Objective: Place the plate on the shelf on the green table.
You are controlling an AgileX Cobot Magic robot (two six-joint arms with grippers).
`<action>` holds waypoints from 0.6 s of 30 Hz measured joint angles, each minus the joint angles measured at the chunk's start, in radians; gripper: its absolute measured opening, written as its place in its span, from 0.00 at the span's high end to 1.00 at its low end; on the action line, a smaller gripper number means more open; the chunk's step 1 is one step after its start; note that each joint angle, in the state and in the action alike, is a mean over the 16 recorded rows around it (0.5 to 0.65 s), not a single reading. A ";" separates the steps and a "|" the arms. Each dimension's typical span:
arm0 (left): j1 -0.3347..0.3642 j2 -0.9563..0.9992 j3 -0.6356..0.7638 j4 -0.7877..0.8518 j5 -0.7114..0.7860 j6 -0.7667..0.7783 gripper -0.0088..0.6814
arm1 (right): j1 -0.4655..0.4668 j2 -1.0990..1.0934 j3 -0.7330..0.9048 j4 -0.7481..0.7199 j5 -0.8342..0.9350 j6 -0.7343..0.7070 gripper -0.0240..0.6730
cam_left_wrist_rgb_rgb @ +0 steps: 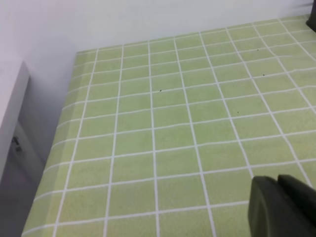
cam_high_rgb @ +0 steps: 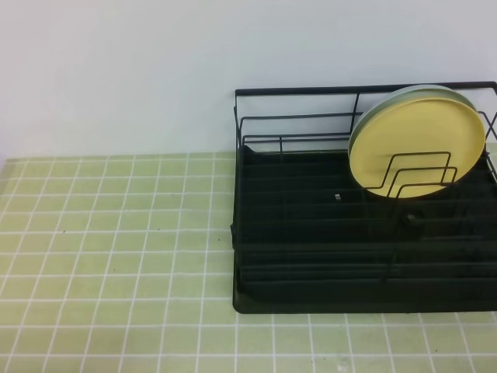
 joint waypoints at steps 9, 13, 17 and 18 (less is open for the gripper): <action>0.000 0.000 0.000 0.000 0.001 0.000 0.99 | 0.000 0.000 0.000 0.001 0.000 0.001 0.97; 0.000 0.000 0.000 0.000 0.001 0.000 0.99 | 0.000 0.000 0.000 0.001 0.000 0.001 0.97; 0.000 0.000 0.000 0.000 0.001 0.000 0.99 | 0.000 0.000 0.000 0.001 0.000 0.002 0.97; 0.000 0.000 0.000 0.000 0.001 0.000 0.99 | 0.000 0.000 0.000 0.001 0.000 0.002 0.97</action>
